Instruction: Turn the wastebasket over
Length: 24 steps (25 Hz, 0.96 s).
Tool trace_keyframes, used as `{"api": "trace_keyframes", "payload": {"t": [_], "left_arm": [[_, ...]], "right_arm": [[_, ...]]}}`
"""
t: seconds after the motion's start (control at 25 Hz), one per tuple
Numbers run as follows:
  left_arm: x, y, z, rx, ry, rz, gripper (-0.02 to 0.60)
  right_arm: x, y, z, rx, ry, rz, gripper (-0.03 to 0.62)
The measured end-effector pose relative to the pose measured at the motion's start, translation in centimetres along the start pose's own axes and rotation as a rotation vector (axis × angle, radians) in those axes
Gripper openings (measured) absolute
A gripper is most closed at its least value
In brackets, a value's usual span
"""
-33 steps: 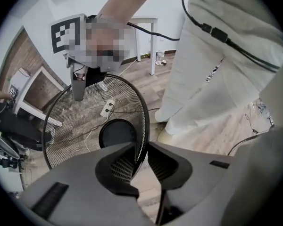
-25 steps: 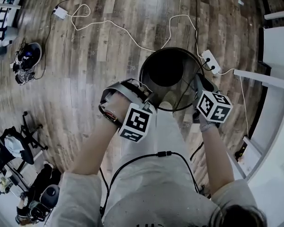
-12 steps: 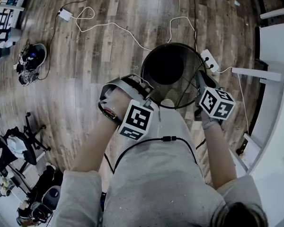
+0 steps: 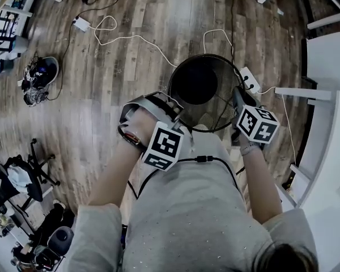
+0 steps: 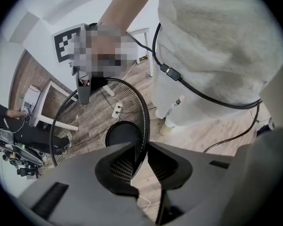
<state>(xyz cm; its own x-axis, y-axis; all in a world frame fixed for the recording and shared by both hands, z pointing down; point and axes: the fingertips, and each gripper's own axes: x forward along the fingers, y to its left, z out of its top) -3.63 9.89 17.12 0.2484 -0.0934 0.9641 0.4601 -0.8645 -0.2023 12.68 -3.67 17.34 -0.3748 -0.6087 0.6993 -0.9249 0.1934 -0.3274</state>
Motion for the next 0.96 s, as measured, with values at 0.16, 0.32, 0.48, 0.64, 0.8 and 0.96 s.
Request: {"api": "trace_keyframes", "payload": {"t": [0.16, 0.32, 0.48, 0.64, 0.8, 0.96], "left_arm": [[-0.3, -0.1, -0.7, 0.003, 0.007, 0.0, 0.069], [-0.3, -0.5, -1.3, -0.005, 0.006, -0.009, 0.069], [-0.1, -1.3, -1.3, -0.005, 0.001, -0.016, 0.069], [0.0, -2.0, -1.1, 0.003, -0.003, -0.026, 0.069], [0.3, -2.3, -1.2, 0.005, -0.009, -0.038, 0.069], [0.9, -2.9, -0.9, 0.004, -0.015, -0.053, 0.069]], "right_arm": [[0.3, 0.6, 0.0, 0.005, -0.002, 0.003, 0.015], [0.7, 1.2, 0.0, 0.004, 0.001, 0.005, 0.017], [0.6, 1.6, -0.6, 0.004, 0.005, 0.006, 0.017], [0.6, 1.6, -1.5, 0.018, 0.013, 0.005, 0.017], [0.7, 1.7, -2.0, 0.024, 0.02, -0.001, 0.017], [0.7, 1.2, -2.9, 0.026, 0.032, -0.006, 0.017]]}}
